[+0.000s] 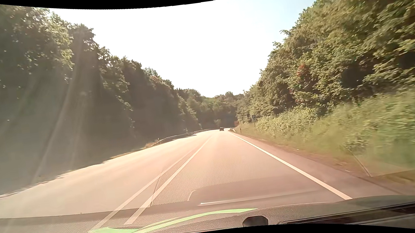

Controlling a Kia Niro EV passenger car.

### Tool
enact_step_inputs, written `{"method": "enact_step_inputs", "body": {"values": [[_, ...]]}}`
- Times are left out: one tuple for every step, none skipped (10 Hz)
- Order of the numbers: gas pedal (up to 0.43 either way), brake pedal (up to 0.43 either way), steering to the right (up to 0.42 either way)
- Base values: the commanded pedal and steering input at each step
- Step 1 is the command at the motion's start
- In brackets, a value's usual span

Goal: Follow the waypoints while adhering to traffic rules and regulations

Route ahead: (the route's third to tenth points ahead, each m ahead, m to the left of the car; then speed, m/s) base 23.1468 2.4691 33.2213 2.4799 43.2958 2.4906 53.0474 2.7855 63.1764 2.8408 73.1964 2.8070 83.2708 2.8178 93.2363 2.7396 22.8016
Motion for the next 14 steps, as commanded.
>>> {"method": "enact_step_inputs", "body": {"values": [[0.059, 0.000, -0.003], [0.067, 0.000, -0.003], [0.067, 0.000, -0.003], [0.067, 0.000, -0.003], [0.067, 0.000, -0.003], [0.067, 0.000, -0.003], [0.067, 0.000, -0.003], [0.067, 0.000, -0.003], [0.067, 0.000, -0.003], [0.067, 0.000, -0.003], [0.067, 0.000, -0.003], [0.067, 0.000, -0.003], [0.067, 0.000, -0.003], [0.047, 0.000, -0.003]]}}
